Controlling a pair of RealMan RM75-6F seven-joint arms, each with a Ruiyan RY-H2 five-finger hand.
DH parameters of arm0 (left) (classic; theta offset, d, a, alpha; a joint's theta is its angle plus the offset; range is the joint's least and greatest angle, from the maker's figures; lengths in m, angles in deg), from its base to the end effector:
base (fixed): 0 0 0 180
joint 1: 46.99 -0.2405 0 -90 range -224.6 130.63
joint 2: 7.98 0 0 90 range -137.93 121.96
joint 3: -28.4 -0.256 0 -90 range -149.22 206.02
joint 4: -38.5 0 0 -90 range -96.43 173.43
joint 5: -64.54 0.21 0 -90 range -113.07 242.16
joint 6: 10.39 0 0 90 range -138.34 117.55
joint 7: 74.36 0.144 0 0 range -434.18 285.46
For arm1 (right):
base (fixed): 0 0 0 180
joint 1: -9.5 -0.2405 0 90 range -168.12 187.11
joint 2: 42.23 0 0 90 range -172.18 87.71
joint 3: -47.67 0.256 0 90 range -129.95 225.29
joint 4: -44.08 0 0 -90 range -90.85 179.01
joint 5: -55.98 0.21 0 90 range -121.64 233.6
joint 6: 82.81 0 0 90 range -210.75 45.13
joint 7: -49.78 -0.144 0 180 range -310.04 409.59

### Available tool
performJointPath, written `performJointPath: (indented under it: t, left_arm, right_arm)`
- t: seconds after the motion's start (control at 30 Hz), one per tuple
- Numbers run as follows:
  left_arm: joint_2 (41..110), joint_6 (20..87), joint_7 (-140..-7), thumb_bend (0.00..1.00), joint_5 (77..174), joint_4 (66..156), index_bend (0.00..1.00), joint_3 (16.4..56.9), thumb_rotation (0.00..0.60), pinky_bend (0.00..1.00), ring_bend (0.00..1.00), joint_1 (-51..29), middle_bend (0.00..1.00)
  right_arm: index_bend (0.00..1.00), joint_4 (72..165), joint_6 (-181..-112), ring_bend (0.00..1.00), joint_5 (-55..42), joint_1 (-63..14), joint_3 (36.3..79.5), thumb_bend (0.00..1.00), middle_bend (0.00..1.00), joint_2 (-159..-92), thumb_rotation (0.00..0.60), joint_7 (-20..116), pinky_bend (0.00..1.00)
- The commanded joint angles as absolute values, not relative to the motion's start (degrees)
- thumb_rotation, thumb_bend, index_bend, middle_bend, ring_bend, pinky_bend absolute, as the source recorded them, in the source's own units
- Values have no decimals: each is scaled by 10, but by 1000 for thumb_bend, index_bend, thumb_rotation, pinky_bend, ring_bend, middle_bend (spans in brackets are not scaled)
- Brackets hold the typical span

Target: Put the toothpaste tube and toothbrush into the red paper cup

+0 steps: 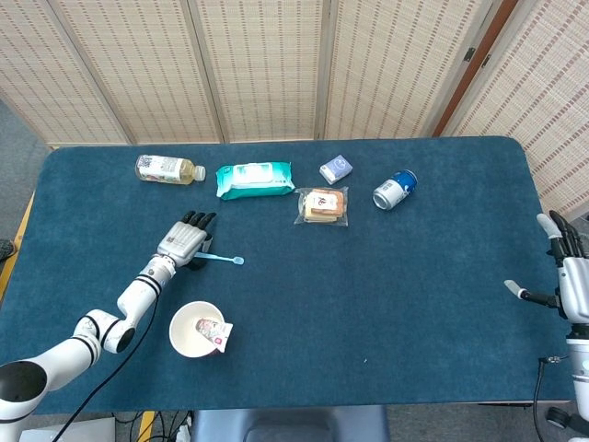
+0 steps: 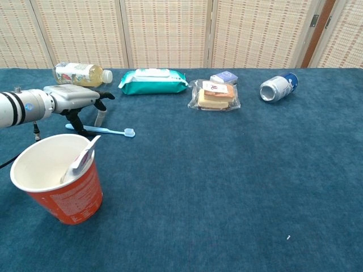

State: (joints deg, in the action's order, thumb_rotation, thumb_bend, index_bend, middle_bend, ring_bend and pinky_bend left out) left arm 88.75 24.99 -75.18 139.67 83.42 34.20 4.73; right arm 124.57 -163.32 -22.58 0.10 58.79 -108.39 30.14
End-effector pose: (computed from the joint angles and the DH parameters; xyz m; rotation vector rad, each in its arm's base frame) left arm -0.2143 0.4363 -0.0238 -1.9772 -0.8075 -0.5833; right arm -0.3392 -0.2388 0.1926 1.1679 -0.9830 1.1124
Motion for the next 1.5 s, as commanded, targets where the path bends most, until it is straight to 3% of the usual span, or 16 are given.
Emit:
performJointPath:
  t: [0.03,0.37,1.13,1.5]
  left_arm:
    - [887,248,-751,280,1397,835,514,342,600,0,0,47,0]
    - [887,246,-748,368,1395,834,529,341,600,0,0,46,0]
    - [865,284,-772,387,1398,873,561,348,600,0,0,24,0]
    - [825,308,-781,395,1389,944,561,355,600,0,0,4,0]
  right_arm:
    - [54,1245,-1632,26,-226,1,587,0,24,-1085,600,301,366]
    - [54,1242,-1630,26,-227,0,586,0,24,-1088,600,298,366]
    - [54,1244,-1628,26,-228,-1,586,0,24,-1091,600,300,366]
    - [54,1250,-1626,26,-229,-3,586,0,24,-1090,600,304,366]
